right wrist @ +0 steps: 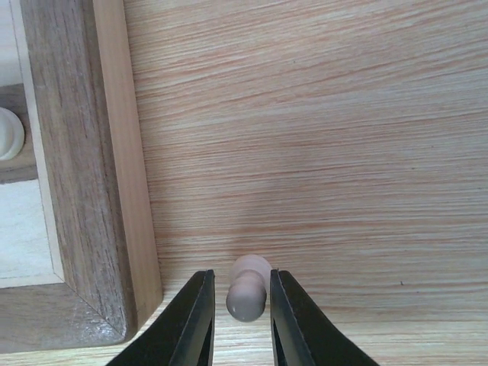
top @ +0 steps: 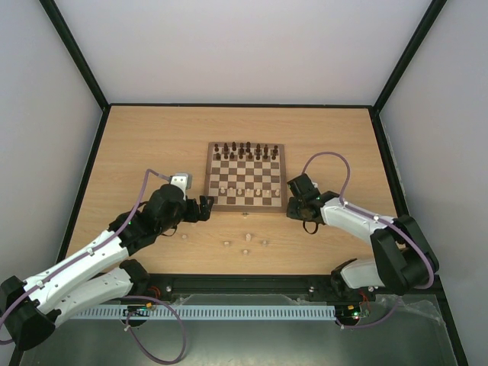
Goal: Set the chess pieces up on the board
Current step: Pick up the chess piece at the center of the board, then place the chess piece on the chessboard.
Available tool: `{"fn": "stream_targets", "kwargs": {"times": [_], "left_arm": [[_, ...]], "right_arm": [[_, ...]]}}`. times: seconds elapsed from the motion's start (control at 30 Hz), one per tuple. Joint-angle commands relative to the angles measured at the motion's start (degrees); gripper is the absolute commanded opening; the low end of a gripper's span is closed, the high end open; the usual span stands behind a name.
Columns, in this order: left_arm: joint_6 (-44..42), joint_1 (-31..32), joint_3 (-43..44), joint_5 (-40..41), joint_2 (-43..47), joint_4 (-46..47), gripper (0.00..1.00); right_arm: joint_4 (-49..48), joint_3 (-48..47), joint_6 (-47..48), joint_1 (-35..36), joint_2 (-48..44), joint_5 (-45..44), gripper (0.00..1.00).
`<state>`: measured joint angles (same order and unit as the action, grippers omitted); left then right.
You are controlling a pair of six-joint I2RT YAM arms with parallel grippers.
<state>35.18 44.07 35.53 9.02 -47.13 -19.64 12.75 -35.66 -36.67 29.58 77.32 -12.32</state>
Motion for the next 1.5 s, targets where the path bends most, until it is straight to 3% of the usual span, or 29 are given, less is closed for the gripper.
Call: {"fn": "stream_targets", "kwargs": {"times": [0.0, 0.6, 0.9, 1.1, 1.47], "left_arm": [[0.19, 0.13, -0.58, 0.65, -0.12, 0.93, 0.99], [0.3, 0.13, -0.52, 1.36, -0.1, 1.13, 1.0], [2.01, -0.04, 0.37, 2.7, 10.67, -1.61, 0.99], [3.26, -0.04, 1.52, 1.14, 17.71, -2.14, 0.99], [4.11, -0.04, 3.31, 1.11, 23.4, -5.62, 0.99]], "right_arm": [[1.13, -1.89, 0.09, -0.27, 1.13, -1.2, 0.22], [5.34, -4.93, 2.67, -0.27, -0.87, -1.3, 0.03], [12.71, -14.35, 4.6, 2.33, -5.0, 2.04, 0.03], [12.82, -25.25, 5.82, 9.46, 2.45, 6.57, 0.03], [15.82, -51.43, 8.58, 20.49, 27.61, 6.54, 0.03]]}}
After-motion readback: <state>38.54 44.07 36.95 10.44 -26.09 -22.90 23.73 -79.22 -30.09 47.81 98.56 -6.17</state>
